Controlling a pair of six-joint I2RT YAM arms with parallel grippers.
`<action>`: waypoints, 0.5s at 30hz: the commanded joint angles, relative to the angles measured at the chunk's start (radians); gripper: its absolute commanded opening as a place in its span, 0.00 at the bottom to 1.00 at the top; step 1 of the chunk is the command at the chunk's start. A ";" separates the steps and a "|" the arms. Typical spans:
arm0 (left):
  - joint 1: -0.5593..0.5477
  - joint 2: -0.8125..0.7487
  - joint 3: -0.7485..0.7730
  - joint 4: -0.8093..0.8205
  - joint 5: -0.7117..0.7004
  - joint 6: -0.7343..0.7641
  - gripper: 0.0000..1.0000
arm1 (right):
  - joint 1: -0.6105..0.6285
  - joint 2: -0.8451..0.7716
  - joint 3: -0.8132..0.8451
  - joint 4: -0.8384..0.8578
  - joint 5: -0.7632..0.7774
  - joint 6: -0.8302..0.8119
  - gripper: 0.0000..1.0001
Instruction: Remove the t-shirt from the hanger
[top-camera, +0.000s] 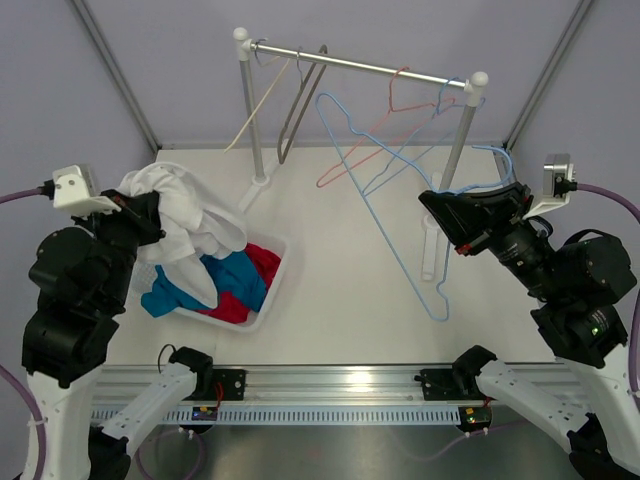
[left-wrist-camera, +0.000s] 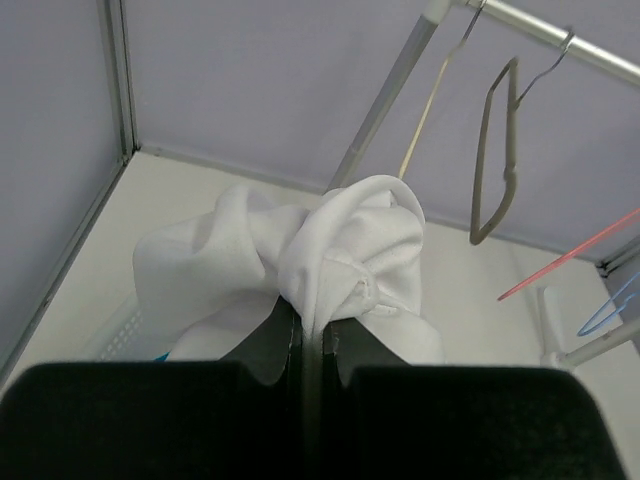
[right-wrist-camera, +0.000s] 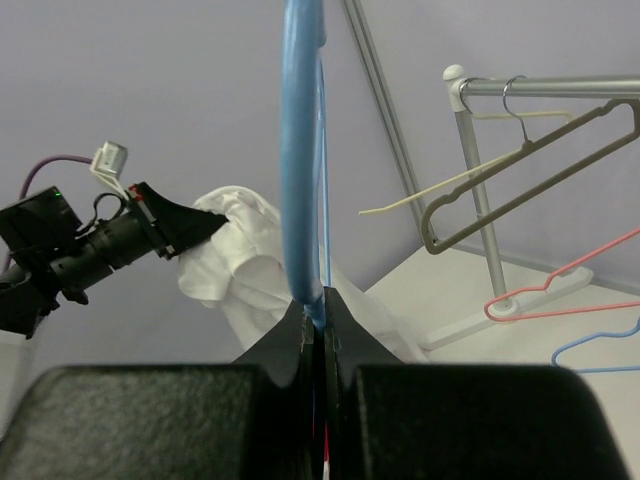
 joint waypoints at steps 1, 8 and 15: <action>0.005 -0.005 0.058 -0.003 -0.008 0.013 0.00 | 0.005 0.003 0.031 0.068 -0.016 0.011 0.00; 0.005 -0.031 -0.043 -0.031 0.035 -0.021 0.00 | 0.005 0.021 0.028 0.072 -0.010 0.014 0.00; 0.005 -0.014 -0.257 0.134 0.018 -0.025 0.00 | 0.005 0.044 0.005 0.089 -0.010 0.024 0.00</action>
